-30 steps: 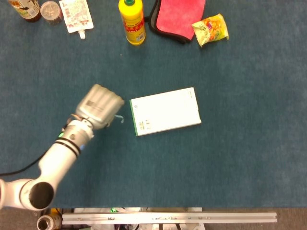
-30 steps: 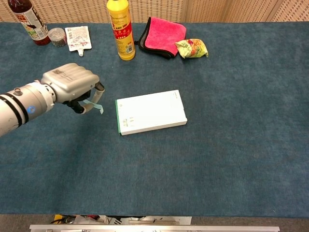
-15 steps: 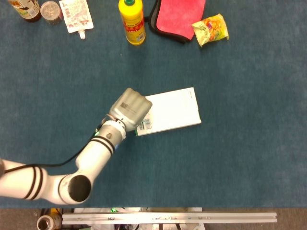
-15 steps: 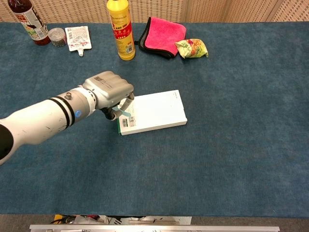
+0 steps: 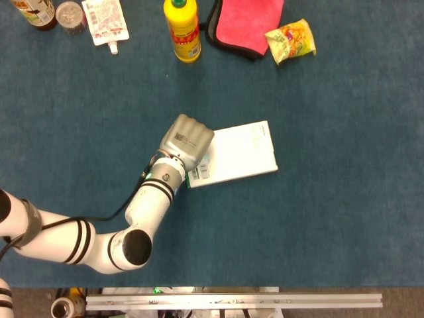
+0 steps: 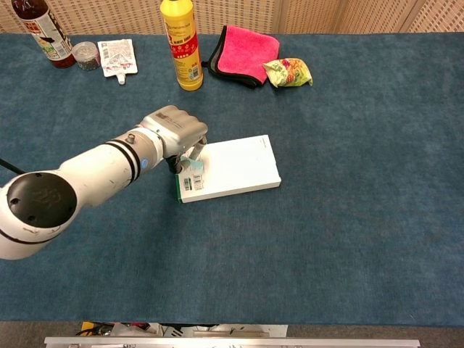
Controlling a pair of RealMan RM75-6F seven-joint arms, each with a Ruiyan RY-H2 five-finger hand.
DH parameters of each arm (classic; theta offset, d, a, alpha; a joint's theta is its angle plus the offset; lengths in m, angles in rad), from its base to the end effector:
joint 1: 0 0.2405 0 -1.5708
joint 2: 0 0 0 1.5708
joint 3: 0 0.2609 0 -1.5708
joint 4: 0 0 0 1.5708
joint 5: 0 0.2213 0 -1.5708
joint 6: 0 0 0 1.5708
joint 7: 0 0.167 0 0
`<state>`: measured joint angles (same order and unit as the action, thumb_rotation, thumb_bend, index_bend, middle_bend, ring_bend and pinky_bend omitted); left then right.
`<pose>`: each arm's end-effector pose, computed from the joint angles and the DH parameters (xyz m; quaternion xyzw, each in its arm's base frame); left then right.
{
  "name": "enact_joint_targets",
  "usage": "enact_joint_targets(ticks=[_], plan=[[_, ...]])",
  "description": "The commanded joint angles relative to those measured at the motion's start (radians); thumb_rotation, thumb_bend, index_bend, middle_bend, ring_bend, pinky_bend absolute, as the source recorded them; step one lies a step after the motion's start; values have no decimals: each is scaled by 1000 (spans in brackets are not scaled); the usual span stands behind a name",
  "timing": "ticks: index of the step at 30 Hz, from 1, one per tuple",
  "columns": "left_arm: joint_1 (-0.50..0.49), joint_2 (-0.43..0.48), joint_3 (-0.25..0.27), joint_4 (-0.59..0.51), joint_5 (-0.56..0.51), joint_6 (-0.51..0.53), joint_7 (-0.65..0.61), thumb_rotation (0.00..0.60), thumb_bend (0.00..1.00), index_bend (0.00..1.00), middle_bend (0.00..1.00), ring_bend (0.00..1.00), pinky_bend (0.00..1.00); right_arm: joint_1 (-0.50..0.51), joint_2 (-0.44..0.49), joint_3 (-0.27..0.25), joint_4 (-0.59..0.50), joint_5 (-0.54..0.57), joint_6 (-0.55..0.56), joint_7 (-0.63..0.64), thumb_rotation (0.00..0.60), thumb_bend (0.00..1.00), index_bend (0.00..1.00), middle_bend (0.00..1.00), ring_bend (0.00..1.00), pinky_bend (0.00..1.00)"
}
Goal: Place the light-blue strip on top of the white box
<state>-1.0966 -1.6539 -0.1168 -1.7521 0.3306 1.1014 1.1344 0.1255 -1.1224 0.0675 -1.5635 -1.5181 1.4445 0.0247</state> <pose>-0.0701 0.3227 -0.0967 -0.8471 -0.3037 -0.1464 0.4109 -0.3191 -0.2231 0.1504 0.6132 -0.3725 0.3921 0.5757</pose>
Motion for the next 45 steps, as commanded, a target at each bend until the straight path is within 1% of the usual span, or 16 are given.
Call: enact_joint_targets(ticks=[1, 2, 6, 16, 21, 24, 31, 34, 37, 40, 45], plan=[[-5, -1, 4, 0, 1, 8, -8, 553, 420, 430, 934, 933, 1000, -1, 0, -1, 2, 0, 1, 2, 600, 0, 134, 324, 248, 218], [-6, -1, 5, -1, 1, 10, -11, 548, 420, 408, 934, 933, 1000, -1, 0, -1, 3, 0, 1, 3, 600, 0, 134, 324, 249, 218], [-13, -2, 6, -3, -5, 13, -24, 545, 420, 370, 934, 933, 1000, -2, -2, -2, 7, 1, 1, 6, 600, 0, 134, 324, 249, 228], [-32, -16, -1, 8, 11, 19, -55, 546, 420, 359, 934, 933, 1000, -8, 1, -3, 11, 1, 11, 14, 600, 0, 134, 324, 251, 229], [-53, -35, -3, 32, -16, 22, -40, 549, 420, 358, 934, 933, 1000, -12, 2, -4, 14, 0, 16, 19, 600, 0, 134, 324, 252, 229], [-67, -48, -14, 54, -44, 25, -31, 547, 420, 358, 934, 933, 1000, -16, 3, -4, 16, -1, 22, 24, 600, 0, 134, 324, 253, 229], [-80, -52, -34, 75, -69, 24, -39, 546, 419, 342, 934, 933, 1000, -23, 3, -6, 25, 2, 29, 36, 600, 0, 134, 324, 255, 229], [-82, -53, -35, 81, -71, 21, -46, 544, 406, 321, 934, 933, 1000, -25, 2, -6, 29, 2, 28, 39, 600, 0, 134, 324, 255, 229], [-85, -57, -31, 89, -71, 19, -47, 540, 365, 290, 934, 933, 1000, -24, 1, -6, 31, 2, 27, 41, 600, 0, 134, 324, 256, 229], [-87, -63, -30, 98, -76, 18, -49, 539, 357, 262, 935, 934, 1000, -25, 1, -6, 32, 1, 28, 42, 600, 0, 134, 324, 256, 229], [-94, -73, -35, 118, -91, 17, -48, 540, 325, 175, 937, 938, 1000, -26, 3, -6, 30, 0, 30, 42, 600, 0, 134, 324, 260, 229]])
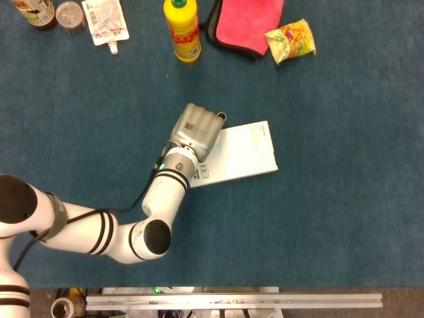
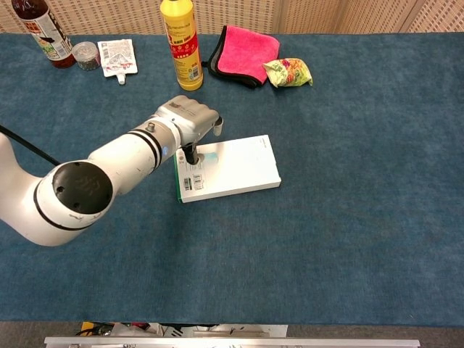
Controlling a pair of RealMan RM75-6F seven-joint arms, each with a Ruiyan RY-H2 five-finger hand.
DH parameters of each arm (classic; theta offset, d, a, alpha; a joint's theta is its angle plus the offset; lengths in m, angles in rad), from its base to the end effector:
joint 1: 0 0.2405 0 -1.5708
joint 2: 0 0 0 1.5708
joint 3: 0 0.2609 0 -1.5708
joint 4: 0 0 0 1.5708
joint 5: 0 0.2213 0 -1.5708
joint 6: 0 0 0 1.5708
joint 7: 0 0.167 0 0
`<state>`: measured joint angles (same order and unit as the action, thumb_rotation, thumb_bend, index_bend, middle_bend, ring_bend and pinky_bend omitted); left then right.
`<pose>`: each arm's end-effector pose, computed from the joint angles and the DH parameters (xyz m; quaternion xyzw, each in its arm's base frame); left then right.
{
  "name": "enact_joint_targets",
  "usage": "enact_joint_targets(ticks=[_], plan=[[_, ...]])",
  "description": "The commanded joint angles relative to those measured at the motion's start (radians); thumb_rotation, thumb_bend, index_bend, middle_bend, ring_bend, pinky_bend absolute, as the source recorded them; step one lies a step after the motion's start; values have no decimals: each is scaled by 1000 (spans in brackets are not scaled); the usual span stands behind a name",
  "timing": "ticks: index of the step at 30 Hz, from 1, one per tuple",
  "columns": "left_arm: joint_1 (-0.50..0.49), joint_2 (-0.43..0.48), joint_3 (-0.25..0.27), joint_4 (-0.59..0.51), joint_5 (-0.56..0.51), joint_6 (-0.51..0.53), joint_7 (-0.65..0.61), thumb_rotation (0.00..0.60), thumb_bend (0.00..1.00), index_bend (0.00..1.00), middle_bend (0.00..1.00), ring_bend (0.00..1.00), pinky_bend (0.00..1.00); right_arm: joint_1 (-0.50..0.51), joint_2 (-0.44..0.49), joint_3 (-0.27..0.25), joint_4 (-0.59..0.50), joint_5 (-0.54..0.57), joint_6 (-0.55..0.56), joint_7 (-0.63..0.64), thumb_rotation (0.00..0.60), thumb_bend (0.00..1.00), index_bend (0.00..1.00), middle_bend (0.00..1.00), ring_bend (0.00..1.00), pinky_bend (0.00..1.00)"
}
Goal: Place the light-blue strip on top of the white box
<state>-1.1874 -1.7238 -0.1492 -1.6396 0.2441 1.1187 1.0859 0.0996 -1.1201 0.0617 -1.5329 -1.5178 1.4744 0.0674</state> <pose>-0.0508 0.3425 -0.1097 -0.8275 -0.3249 -0.1584 0.4295 -0.3297 -0.2141 0.1583 0.6007 -0.3763 0.3949 0.5845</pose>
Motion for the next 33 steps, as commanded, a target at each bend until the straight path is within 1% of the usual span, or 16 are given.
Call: enact_joint_targets(ticks=[1, 15, 24, 33], plan=[[-5, -6, -5, 10, -8, 0, 1, 539, 323, 165, 938, 938, 1000, -1, 1, -1, -1, -1, 0, -1, 600, 0, 134, 325, 260, 229], [-18, -24, -30, 76, -53, -17, -1, 539, 323, 152, 938, 939, 1000, -8, 4, 0, -5, 1, 8, -4, 600, 0, 134, 325, 262, 229], [-18, -21, -53, 70, -38, -17, -29, 539, 323, 152, 938, 939, 1000, -12, 5, -1, -3, 1, 11, 1, 600, 0, 134, 325, 264, 229], [-35, -59, -51, 106, -47, -27, -17, 537, 323, 152, 938, 939, 1000, -19, 6, 0, 4, 6, 17, 8, 600, 0, 134, 325, 266, 229]])
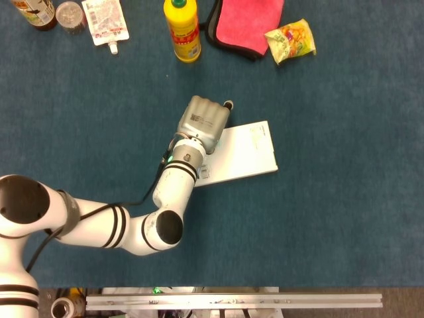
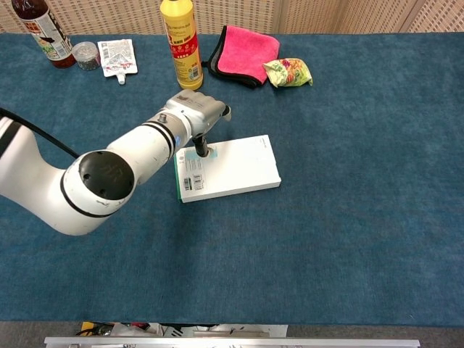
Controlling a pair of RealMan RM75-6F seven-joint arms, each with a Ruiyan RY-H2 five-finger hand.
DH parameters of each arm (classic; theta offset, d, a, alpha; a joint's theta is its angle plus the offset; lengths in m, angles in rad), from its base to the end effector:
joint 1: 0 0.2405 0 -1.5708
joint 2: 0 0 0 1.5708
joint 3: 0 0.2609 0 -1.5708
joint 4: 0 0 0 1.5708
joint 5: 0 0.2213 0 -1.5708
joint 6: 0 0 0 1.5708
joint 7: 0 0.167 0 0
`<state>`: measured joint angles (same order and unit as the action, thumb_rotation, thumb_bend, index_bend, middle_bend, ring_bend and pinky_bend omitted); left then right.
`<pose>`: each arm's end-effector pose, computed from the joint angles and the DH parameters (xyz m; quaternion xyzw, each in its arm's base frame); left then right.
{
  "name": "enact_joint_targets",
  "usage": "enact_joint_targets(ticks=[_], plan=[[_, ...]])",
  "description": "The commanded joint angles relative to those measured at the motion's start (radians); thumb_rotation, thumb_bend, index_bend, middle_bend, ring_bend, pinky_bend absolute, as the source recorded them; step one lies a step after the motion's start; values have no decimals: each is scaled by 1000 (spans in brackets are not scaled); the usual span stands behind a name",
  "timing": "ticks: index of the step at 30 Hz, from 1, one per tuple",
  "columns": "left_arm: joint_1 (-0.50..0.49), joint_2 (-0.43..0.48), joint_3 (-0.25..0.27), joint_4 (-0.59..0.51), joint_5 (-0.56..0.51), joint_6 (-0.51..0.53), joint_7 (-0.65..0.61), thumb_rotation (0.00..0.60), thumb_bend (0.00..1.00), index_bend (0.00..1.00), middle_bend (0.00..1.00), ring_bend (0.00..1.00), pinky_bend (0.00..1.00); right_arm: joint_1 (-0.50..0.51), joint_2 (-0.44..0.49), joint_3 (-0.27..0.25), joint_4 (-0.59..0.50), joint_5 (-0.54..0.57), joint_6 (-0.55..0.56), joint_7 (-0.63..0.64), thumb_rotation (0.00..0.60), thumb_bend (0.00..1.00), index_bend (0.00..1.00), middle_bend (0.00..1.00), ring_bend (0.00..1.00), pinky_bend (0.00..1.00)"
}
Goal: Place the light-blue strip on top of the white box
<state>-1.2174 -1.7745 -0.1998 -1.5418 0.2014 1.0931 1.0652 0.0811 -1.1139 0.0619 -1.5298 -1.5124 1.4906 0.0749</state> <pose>-0.0389 0.3578 -0.1196 -0.8112 -0.3500 -0.1711 0.4361 -0.3343 -0.2081 0.1637 0.5927 -0.3772 0.3934 0.5930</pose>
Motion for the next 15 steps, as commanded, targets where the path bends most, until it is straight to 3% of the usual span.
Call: enact_joint_targets(ticks=[1, 15], plan=[[-7, -14, -2, 13, -5, -2, 5, 538, 323, 152, 938, 939, 1000, -2, 0, 0, 2, 1, 1, 2, 600, 0, 134, 325, 266, 229], [-23, -60, -21, 57, -9, -5, 9, 539, 323, 152, 939, 939, 1000, -12, 0, 2, 17, 7, 8, 19, 600, 0, 134, 325, 266, 229]])
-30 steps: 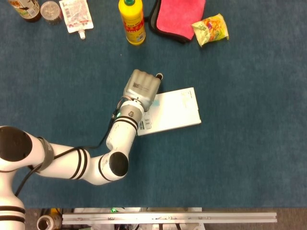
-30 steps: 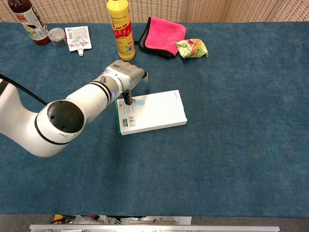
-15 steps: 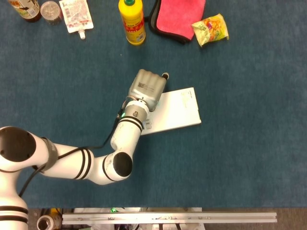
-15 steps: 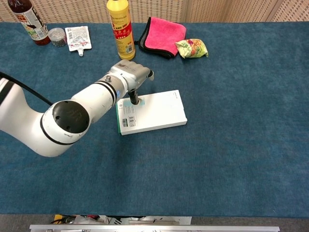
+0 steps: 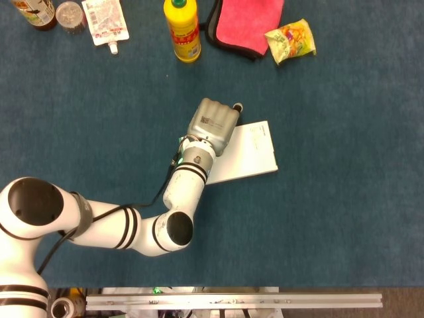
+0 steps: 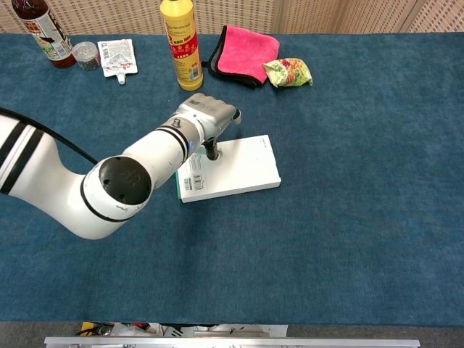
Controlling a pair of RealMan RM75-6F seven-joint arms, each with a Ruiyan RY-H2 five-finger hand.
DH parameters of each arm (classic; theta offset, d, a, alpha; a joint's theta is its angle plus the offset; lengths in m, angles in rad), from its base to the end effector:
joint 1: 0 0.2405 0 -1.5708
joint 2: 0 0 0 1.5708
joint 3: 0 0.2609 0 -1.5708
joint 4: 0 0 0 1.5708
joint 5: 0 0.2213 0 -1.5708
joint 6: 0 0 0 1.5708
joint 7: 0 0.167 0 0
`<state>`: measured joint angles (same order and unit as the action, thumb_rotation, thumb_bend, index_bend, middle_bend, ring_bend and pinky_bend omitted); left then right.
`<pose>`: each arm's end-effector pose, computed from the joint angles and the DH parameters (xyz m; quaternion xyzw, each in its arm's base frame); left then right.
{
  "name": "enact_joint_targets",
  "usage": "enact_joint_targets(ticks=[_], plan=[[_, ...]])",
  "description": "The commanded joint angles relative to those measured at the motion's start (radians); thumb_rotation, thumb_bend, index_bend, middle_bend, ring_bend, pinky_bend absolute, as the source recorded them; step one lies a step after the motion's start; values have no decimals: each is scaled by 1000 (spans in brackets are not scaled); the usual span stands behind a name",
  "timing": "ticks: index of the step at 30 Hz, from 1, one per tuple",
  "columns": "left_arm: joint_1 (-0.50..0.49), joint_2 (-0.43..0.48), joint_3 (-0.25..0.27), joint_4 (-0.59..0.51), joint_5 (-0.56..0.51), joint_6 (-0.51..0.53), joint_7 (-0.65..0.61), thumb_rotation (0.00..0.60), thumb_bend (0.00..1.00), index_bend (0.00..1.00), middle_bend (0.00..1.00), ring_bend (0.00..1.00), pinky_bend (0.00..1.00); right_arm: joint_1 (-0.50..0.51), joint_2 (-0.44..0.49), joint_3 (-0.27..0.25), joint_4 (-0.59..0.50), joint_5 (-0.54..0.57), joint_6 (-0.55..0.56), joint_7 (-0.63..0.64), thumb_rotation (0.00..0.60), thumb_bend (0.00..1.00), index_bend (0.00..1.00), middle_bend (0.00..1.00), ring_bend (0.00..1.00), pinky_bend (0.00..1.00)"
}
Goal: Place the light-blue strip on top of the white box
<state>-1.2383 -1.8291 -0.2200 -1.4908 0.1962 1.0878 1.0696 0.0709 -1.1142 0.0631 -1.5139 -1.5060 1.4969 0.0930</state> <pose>-0.0271 0.3560 -0.1332 -0.8118 -0.3518 -0.1772 0.4311 -0.3398 -0.2051 0.1672 0.5864 -0.3798 0.3926 0.5982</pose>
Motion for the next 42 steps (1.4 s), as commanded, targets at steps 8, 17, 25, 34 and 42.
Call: enact_joint_targets(ticks=[8, 17, 25, 34, 42], plan=[[11, 12, -5, -19, 20, 19, -11, 540, 323, 152, 938, 939, 1000, -5, 3, 1, 2, -5, 8, 8, 600, 0, 134, 325, 266, 230], [81, 130, -5, -194, 134, 81, -102, 537, 323, 153, 932, 936, 1000, 16, 6, 2, -7, -58, 17, 4, 600, 0, 148, 345, 281, 253], [208, 290, 32, -373, 332, 179, -250, 562, 322, 154, 890, 888, 996, 76, 28, 3, -54, -116, -32, -24, 600, 0, 190, 363, 288, 277], [371, 444, 115, -480, 580, 288, -405, 600, 323, 154, 722, 717, 942, 174, 37, 1, -130, -174, -142, -92, 600, 6, 191, 392, 300, 277], [536, 496, 210, -389, 857, 394, -594, 600, 323, 156, 661, 644, 905, 267, 47, 9, -196, -205, -252, -156, 600, 156, 191, 530, 406, 343]])
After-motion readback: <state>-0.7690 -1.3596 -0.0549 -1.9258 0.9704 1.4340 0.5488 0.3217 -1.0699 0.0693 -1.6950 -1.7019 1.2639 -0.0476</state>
